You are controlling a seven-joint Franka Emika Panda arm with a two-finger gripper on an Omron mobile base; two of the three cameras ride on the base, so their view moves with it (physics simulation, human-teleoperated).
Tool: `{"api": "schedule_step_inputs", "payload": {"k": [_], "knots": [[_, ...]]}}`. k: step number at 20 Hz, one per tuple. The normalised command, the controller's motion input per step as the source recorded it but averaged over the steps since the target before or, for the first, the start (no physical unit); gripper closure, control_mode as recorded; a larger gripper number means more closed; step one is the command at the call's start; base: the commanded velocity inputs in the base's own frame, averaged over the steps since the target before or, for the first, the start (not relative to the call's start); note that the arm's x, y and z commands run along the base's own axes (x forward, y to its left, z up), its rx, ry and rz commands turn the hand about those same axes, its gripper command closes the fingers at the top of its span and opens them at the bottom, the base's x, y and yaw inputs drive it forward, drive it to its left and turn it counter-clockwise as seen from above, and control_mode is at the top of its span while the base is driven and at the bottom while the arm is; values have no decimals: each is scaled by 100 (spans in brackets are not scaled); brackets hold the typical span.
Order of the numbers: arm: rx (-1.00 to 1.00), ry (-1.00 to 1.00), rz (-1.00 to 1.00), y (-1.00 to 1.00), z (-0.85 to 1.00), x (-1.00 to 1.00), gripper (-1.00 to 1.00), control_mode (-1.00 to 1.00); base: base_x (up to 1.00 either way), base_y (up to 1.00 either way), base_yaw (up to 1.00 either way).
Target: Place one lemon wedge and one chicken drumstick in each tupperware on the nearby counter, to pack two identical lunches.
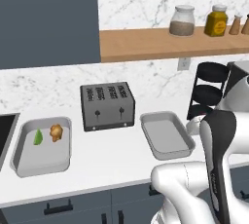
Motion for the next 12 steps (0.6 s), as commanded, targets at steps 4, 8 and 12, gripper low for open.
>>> {"api": "schedule_step_inputs", "payload": {"k": [4, 8, 12], "knots": [[0, 0, 0, 0, 0, 0, 100, 100, 41, 20, -1], [0, 0, 0, 5, -15, 47, 100, -100, 0, 0, 0], [0, 4, 0, 7, -28, 74, 100, -100, 0, 0, 0]]}}
